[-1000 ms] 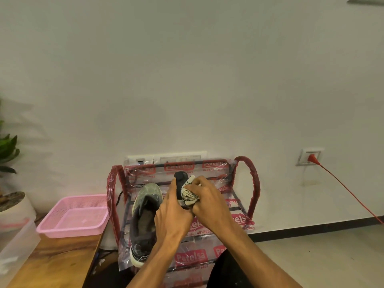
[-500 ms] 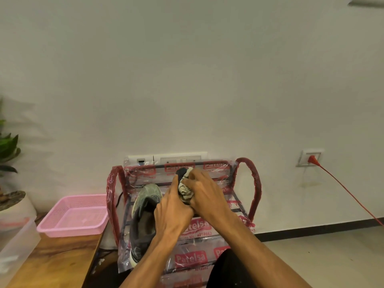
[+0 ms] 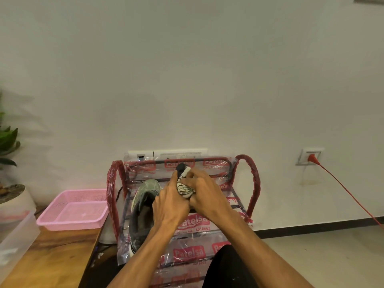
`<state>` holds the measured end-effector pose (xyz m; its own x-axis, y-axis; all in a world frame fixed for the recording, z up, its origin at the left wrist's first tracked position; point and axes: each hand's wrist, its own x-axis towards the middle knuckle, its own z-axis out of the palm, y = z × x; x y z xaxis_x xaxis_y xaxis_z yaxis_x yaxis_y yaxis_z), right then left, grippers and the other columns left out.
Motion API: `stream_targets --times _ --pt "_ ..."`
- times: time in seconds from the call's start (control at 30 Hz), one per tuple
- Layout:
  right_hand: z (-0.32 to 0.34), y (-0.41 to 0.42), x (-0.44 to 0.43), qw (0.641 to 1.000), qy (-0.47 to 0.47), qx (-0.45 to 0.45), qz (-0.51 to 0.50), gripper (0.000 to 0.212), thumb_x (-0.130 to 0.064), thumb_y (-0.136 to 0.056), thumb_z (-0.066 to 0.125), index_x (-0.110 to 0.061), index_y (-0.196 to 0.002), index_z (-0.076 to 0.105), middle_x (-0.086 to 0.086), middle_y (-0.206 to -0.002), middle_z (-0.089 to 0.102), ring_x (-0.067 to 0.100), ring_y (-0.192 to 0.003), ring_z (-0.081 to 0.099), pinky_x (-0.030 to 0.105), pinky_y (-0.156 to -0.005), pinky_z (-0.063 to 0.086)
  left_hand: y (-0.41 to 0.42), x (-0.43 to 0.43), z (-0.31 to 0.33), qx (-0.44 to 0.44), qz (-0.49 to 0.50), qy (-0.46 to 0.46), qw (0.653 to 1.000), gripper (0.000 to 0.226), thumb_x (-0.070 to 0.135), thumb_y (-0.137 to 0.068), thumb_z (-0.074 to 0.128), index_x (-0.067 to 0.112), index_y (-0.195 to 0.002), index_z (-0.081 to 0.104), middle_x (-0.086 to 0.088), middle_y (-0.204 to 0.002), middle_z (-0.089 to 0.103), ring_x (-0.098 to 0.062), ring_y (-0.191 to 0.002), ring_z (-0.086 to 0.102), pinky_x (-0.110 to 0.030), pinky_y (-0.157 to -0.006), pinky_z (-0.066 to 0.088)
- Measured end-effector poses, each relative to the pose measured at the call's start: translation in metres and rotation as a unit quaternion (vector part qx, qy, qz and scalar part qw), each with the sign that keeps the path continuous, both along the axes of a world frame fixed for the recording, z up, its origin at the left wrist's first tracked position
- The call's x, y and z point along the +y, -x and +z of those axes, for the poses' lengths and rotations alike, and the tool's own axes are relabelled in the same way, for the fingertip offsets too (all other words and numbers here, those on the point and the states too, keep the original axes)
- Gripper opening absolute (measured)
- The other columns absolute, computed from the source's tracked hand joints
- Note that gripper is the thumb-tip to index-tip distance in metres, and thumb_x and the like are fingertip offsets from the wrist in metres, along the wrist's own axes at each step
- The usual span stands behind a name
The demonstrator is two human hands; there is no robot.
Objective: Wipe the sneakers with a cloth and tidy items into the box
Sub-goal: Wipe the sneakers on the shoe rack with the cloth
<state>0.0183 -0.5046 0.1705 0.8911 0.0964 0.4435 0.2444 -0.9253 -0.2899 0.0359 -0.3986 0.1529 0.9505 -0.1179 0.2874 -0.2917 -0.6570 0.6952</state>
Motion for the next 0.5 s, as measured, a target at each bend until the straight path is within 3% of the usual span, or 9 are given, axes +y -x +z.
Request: stream_targets --times 0.17,0.27,0.4,0.5 --pt "0.005 -0.005 -0.013 1.0 0.014 -0.006 -0.025 0.037 -0.012 -0.089 0.062 -0.014 -0.126 0.064 0.002 -0.123 0.054 0.022 -0.111 0.05 0.033 -0.087 0.049 0.0 -0.005 0.001 -0.004 -0.012 -0.001 1.0 0.079 0.025 -0.075 0.062 0.041 -0.145 0.028 -0.002 -0.099 0.068 -0.026 -0.082 0.065 -0.038 -0.066 0.054" --pt "0.008 -0.008 -0.011 1.0 -0.007 0.009 -0.026 0.036 -0.011 -0.09 0.061 -0.014 -0.126 0.064 0.003 -0.123 0.055 0.022 -0.11 0.051 0.033 -0.089 0.049 -0.001 -0.003 0.003 0.005 -0.001 0.004 1.0 0.071 0.022 -0.076 0.06 0.041 -0.14 0.034 0.0 -0.094 0.068 -0.027 -0.08 0.065 -0.037 -0.065 0.053" --pt "0.001 0.004 -0.007 0.999 -0.034 0.03 0.025 0.04 -0.003 -0.085 0.059 -0.014 -0.123 0.067 0.002 -0.115 0.058 0.02 -0.102 0.052 0.036 -0.084 0.05 -0.001 0.0 0.0 -0.008 0.005 0.007 1.0 0.056 0.035 -0.086 0.053 0.039 -0.139 0.034 -0.001 -0.101 0.069 -0.026 -0.084 0.065 -0.04 -0.068 0.054" --pt "-0.002 0.005 -0.013 0.999 -0.027 0.02 0.01 0.039 -0.006 -0.087 0.06 -0.015 -0.124 0.066 0.002 -0.119 0.057 0.021 -0.105 0.052 0.036 -0.084 0.05 0.003 -0.002 -0.003 -0.01 0.006 -0.002 1.0 0.065 0.036 -0.083 0.057 0.037 -0.142 0.03 -0.002 -0.104 0.067 -0.027 -0.086 0.065 -0.041 -0.07 0.054"
